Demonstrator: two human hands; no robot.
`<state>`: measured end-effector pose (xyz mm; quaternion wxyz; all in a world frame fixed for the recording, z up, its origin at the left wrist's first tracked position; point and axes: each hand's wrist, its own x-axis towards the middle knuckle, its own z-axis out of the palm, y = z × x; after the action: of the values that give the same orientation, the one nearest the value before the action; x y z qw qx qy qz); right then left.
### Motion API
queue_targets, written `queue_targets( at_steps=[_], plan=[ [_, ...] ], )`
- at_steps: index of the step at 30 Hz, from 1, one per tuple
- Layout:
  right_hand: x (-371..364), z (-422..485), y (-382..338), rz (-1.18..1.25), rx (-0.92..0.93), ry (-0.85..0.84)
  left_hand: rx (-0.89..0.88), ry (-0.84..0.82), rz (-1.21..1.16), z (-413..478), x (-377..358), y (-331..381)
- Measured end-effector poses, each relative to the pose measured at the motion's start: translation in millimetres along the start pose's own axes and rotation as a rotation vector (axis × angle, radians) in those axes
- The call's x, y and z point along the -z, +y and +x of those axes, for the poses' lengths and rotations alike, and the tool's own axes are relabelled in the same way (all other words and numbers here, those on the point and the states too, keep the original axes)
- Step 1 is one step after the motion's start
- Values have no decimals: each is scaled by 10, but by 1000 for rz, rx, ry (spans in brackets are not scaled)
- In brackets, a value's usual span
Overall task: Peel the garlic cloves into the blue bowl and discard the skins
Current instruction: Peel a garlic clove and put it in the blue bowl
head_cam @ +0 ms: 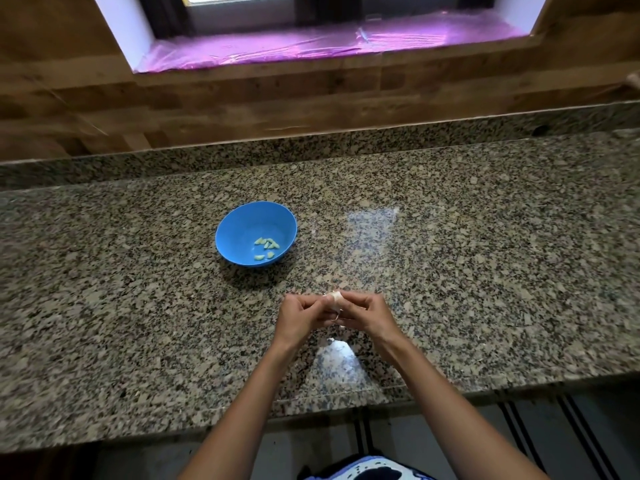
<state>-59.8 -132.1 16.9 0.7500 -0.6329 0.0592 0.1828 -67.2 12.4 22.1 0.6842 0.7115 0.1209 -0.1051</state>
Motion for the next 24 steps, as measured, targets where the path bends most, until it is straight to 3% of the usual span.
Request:
queue_targets(
  at_steps=[7,12,15,18,22,24],
  plan=[
    [-75,24,67,-11,42,19,-45,91,98,-39,-48,-9],
    [-141,23,220,-35,56,66,-81,174,411,-33,-124,-34],
    [-152,31,291,-50,50,125,-99,226,478,-56,-165,-48],
    [-157,76,312,-101,30,204,-33,191,352,-13,-134,-90],
    [-72,113,255,-124,-1,312,224,214,-152,-3,42,-95],
    [38,121,232,-370,56,341,220,279,-71,28,202,-174]
  ],
)
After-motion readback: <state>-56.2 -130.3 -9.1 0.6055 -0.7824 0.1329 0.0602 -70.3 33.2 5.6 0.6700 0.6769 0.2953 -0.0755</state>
